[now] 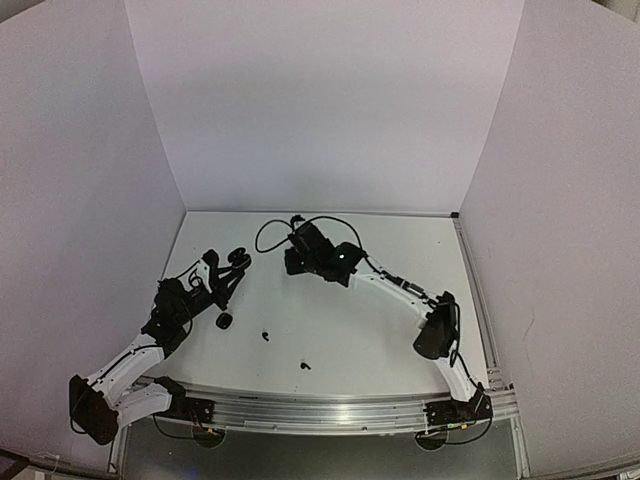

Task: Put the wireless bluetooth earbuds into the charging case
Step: Pick up the left earbud from the center of the board, then insert the left earbud into the left side groove of the charging case, then close the charging case with the earbuds.

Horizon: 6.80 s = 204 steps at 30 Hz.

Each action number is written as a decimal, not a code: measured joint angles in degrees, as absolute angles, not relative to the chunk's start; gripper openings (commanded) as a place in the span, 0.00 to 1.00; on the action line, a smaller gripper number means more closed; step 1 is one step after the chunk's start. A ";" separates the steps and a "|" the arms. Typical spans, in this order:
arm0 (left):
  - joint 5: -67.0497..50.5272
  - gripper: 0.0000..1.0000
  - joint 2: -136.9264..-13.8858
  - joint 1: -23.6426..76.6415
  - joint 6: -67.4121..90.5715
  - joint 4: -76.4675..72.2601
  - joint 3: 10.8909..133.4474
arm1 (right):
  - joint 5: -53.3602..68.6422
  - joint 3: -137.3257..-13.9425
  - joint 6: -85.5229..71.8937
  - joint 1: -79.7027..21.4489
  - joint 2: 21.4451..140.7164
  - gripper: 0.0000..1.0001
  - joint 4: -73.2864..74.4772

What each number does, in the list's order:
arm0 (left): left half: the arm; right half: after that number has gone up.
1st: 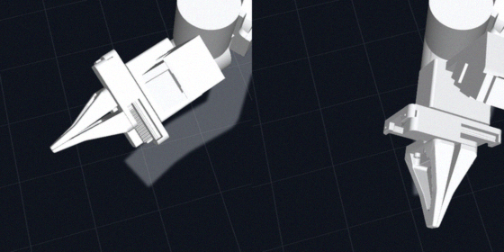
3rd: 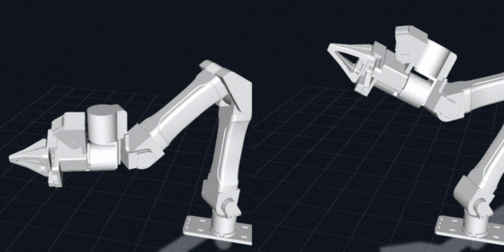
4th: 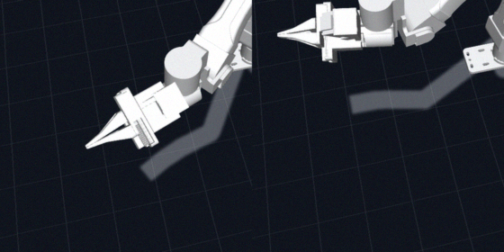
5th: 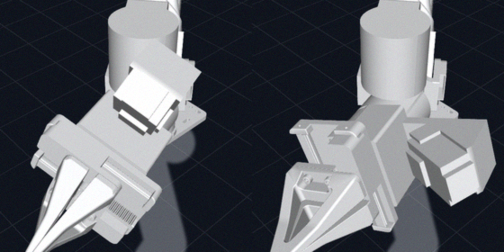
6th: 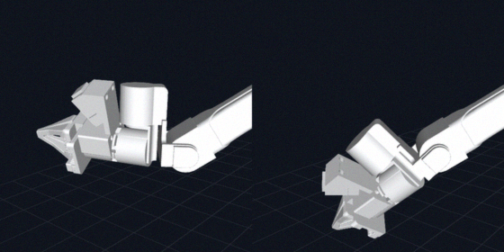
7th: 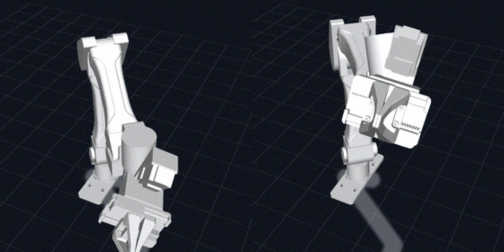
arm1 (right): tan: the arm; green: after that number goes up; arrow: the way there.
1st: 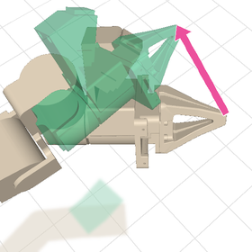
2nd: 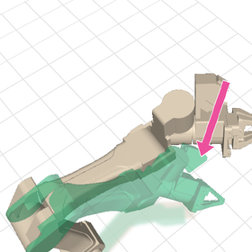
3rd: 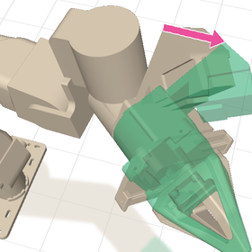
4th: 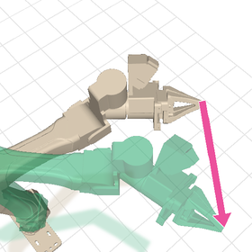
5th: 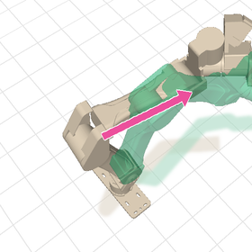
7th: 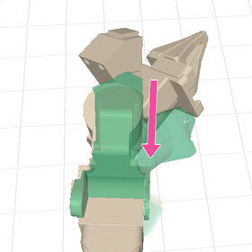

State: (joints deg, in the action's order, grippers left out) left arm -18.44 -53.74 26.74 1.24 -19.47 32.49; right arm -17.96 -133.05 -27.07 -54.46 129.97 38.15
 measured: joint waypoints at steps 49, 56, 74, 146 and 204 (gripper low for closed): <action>-11.93 0.00 -54.73 26.74 -2.97 -36.56 31.73 | -1.24 -133.23 -3.15 -63.68 131.15 0.00 -14.15; -12.05 0.00 -54.78 26.74 -2.77 -36.58 31.73 | -1.30 -132.84 -0.97 -63.68 132.22 0.00 -14.09; -12.58 0.00 -55.68 26.74 -1.38 -36.51 31.73 | -1.69 -128.94 2.42 -63.71 132.22 0.00 -15.32; -15.25 0.00 -55.58 27.07 -0.84 -34.96 31.34 | 0.35 -118.36 -1.05 -61.84 126.58 0.08 -19.87; -21.97 0.00 -55.64 26.70 -3.11 -27.84 31.35 | -0.78 -122.10 -7.50 -60.30 123.17 0.55 -10.25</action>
